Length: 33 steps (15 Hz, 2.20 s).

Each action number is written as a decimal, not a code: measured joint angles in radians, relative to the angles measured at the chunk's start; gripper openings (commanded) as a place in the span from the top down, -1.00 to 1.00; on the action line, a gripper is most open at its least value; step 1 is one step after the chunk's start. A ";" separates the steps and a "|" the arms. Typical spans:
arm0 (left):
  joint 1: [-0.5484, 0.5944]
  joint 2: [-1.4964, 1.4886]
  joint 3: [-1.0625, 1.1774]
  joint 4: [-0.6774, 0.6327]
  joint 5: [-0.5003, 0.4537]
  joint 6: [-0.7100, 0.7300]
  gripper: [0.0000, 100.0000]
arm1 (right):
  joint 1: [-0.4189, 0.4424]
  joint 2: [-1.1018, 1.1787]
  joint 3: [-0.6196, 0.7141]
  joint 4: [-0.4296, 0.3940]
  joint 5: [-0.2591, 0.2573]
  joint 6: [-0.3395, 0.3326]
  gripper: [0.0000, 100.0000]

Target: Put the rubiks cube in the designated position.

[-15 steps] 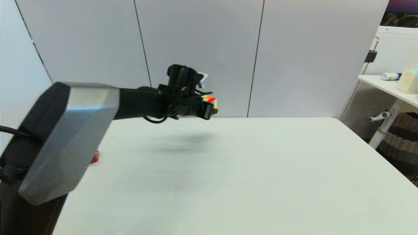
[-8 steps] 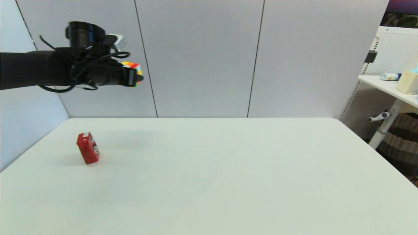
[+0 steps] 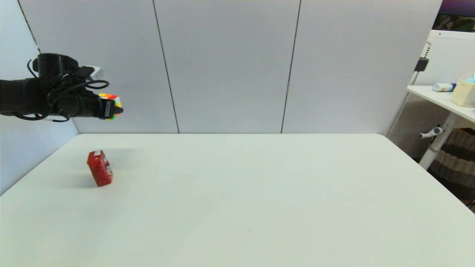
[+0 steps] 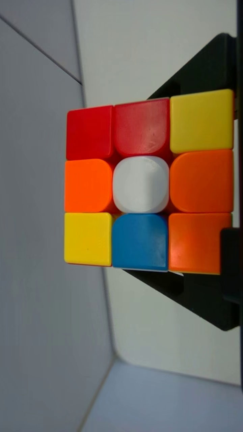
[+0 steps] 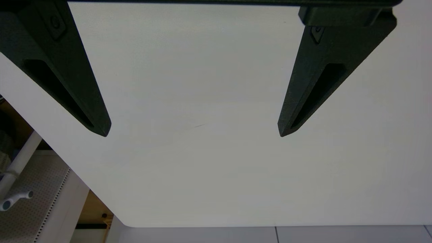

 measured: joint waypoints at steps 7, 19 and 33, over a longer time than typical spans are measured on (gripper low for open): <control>0.008 0.068 0.138 -0.039 -0.085 0.003 1.00 | 0.000 0.000 0.000 0.000 0.000 0.000 -1.00; 0.005 0.055 0.127 -0.104 -0.091 0.008 -1.00 | 0.000 0.000 0.000 0.000 -0.001 0.000 -1.00; 0.005 -1.065 0.762 0.047 -0.033 -0.058 -1.00 | 0.000 0.000 0.000 0.000 0.000 0.000 -1.00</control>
